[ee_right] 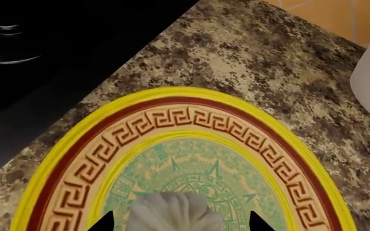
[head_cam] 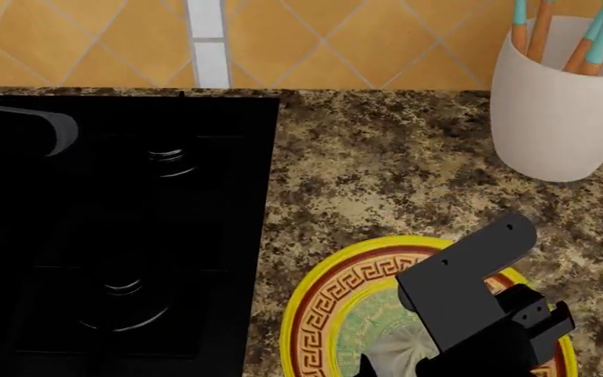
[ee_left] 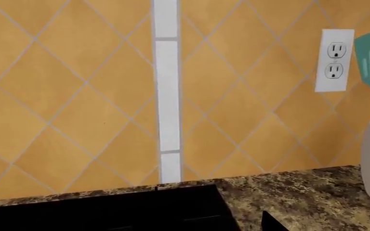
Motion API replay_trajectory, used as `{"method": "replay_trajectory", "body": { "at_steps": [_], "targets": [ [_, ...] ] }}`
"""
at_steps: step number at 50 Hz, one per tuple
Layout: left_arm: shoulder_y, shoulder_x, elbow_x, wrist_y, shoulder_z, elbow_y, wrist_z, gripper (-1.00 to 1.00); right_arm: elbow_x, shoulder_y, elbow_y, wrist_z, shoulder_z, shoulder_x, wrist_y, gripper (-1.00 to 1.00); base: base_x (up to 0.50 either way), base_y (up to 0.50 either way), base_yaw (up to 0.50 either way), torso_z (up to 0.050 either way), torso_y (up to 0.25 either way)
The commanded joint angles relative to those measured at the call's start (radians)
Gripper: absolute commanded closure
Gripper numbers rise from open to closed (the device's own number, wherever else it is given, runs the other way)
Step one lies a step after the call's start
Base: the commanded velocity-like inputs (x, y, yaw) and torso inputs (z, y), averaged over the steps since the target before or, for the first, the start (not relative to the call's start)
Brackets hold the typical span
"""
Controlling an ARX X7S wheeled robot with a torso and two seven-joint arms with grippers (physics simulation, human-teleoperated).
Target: Pick the dumpling from the plate and place it in the pan.
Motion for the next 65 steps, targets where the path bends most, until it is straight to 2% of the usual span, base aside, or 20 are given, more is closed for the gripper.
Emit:
{"method": "replay_trajectory", "body": {
  "at_steps": [1,53,54,65],
  "targets": [
    [0.002,-0.003,-0.001,0.007,0.004,-0.006,-0.001,-1.0,-0.059,-0.016,0.014,-0.041,-0.031,-0.008,-0.027,-1.0,0.0,0.0,0.0,0.0,0.0],
    [0.006,-0.012,-0.009,0.035,0.021,-0.033,-0.003,-1.0,-0.17,-0.062,0.059,-0.127,-0.097,-0.005,-0.115,-1.0,0.0,0.0,0.0,0.0,0.0],
    [0.006,-0.012,-0.01,0.034,0.021,-0.032,-0.003,-1.0,-0.167,-0.061,0.054,-0.124,-0.096,-0.004,-0.114,1.0,0.0,0.0,0.0,0.0,0.0],
    [0.007,-0.015,-0.014,0.031,0.024,-0.026,-0.009,-1.0,-0.153,-0.062,0.043,-0.114,-0.091,0.006,-0.115,1.0,0.0,0.0,0.0,0.0,0.0]
  ]
}}
